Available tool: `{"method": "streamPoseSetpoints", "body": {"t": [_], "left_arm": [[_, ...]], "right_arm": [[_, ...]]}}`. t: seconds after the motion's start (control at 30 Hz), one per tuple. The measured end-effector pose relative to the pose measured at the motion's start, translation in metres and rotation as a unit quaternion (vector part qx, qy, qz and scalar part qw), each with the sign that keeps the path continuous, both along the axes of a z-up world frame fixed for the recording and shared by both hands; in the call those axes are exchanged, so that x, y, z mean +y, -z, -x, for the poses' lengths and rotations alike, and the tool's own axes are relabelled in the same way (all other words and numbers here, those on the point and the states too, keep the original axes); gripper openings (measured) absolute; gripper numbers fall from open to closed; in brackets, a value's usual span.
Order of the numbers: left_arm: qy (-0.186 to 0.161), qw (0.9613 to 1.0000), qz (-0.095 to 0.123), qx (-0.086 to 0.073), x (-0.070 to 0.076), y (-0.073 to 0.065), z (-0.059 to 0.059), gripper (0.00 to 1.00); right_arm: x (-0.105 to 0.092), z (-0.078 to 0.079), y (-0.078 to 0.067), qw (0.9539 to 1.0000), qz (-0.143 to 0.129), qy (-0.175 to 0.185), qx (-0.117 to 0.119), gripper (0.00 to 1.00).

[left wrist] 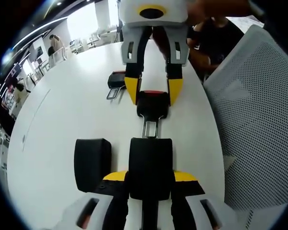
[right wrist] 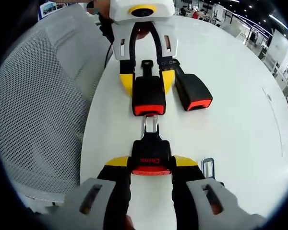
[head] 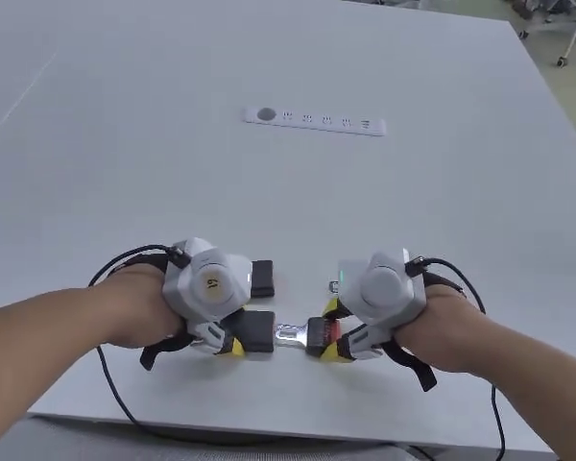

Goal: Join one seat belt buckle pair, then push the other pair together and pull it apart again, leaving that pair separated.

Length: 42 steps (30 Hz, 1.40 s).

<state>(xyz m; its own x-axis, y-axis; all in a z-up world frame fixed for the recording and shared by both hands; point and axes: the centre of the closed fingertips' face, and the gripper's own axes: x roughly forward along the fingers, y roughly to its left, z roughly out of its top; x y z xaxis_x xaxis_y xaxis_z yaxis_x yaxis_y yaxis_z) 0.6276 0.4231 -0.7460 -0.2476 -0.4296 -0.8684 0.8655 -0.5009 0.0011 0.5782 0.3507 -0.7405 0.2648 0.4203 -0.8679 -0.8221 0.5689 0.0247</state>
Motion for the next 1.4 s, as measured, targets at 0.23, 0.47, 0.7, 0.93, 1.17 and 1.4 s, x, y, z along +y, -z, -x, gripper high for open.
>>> {"method": "streamPoseSetpoints", "body": {"t": [0.23, 0.47, 0.7, 0.93, 1.17, 1.4], "left_arm": [[-0.001, 1.0000, -0.003, -0.003, 0.000, 0.000, 0.000, 0.34], [0.001, 1.0000, -0.006, -0.005, 0.001, 0.000, 0.000, 0.34], [0.000, 1.0000, -0.005, -0.005, 0.001, 0.000, 0.001, 0.34], [0.003, 1.0000, -0.003, -0.003, 0.001, 0.000, 0.001, 0.34], [0.006, 1.0000, 0.001, 0.001, 0.001, 0.000, 0.001, 0.33], [0.009, 1.0000, 0.003, 0.002, 0.001, -0.001, 0.001, 0.33]], "right_arm": [[0.006, 0.000, 0.000, 0.9999, 0.006, -0.010, -0.006, 0.31], [0.005, -0.001, -0.001, 0.9999, 0.005, -0.009, -0.013, 0.31], [0.013, -0.005, -0.002, 0.9998, -0.012, -0.004, -0.018, 0.31], [0.016, -0.008, -0.001, 0.9997, -0.010, -0.008, -0.021, 0.31], [0.017, -0.009, -0.001, 0.9997, -0.013, 0.000, -0.019, 0.30], [0.021, -0.012, -0.001, 0.9998, -0.006, -0.006, -0.018, 0.29]]}}
